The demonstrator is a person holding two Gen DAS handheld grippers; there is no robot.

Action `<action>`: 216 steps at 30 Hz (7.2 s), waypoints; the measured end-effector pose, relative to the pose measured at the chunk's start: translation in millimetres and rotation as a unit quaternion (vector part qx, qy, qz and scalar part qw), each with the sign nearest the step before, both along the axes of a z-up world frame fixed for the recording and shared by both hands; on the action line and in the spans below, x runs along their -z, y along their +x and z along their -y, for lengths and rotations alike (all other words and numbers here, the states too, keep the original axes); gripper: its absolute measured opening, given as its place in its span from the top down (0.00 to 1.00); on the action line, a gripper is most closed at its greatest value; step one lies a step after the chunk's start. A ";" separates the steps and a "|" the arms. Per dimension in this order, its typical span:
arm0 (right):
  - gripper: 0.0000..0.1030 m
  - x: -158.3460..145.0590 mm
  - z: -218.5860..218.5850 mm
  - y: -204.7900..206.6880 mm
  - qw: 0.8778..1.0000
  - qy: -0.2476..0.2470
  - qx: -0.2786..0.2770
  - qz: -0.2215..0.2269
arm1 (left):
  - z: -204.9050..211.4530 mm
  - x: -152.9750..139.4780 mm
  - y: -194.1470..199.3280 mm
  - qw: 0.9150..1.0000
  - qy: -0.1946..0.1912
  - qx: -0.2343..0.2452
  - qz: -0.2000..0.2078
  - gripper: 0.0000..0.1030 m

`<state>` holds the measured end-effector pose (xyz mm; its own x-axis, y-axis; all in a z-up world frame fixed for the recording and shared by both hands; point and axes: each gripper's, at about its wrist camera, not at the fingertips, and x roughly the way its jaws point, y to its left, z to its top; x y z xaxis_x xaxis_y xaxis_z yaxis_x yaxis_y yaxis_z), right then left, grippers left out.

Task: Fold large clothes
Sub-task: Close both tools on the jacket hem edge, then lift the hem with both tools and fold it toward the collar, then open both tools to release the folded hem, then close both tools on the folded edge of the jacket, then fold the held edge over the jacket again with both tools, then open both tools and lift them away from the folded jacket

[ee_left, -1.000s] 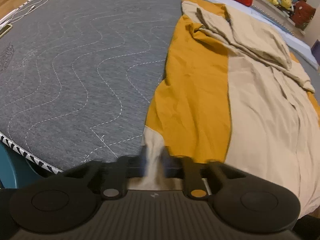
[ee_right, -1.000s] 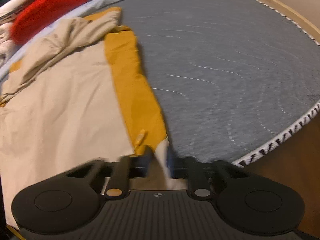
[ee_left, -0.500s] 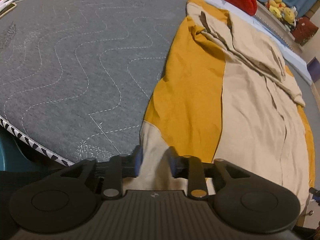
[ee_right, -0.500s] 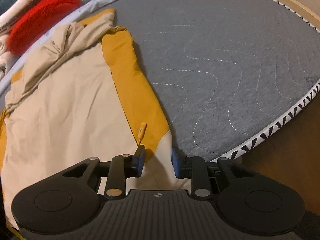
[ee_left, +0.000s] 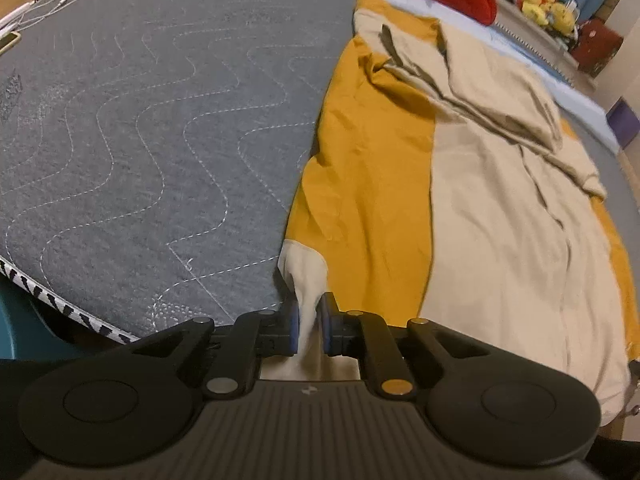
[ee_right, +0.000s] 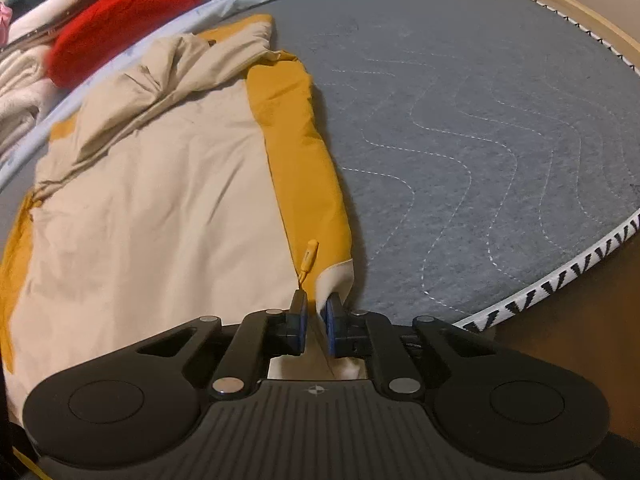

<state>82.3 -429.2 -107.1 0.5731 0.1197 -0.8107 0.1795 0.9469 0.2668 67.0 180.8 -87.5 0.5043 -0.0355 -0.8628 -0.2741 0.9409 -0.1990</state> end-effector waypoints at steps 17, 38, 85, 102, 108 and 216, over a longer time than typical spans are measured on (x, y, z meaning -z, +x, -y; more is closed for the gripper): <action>0.98 -2.0 -7.7 -0.6 1.000 -0.028 -0.004 0.005 | 9.7 7.2 -0.5 0.999 0.026 0.022 -0.017 0.92; 0.99 -90.0 -11.4 -21.8 0.990 0.006 -0.045 0.132 | 27.0 -82.1 -19.4 0.990 0.024 0.105 0.096 0.98; 0.54 -70.6 37.4 132.6 0.995 0.067 0.016 0.072 | -115.0 -46.1 138.0 0.992 -0.124 -0.027 -0.004 0.38; 0.62 -32.8 11.4 162.3 0.999 -0.001 -0.024 0.024 | -48.4 -22.9 188.3 0.999 -0.036 0.017 0.019 0.41; 0.97 -38.2 10.2 161.5 0.998 -0.024 -0.038 0.044 | -40.3 -19.9 195.5 0.998 -0.021 0.052 0.010 0.86; 0.71 -167.1 -8.9 39.8 0.962 -0.138 0.014 0.234 | 18.5 -106.7 111.5 0.973 0.135 0.170 0.076 0.74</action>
<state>122.1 -420.3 60.0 0.8831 -0.0847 -0.4615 0.1282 0.9897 0.0637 178.5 162.2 19.1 0.6249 -0.0045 -0.7807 0.0756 0.9956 0.0548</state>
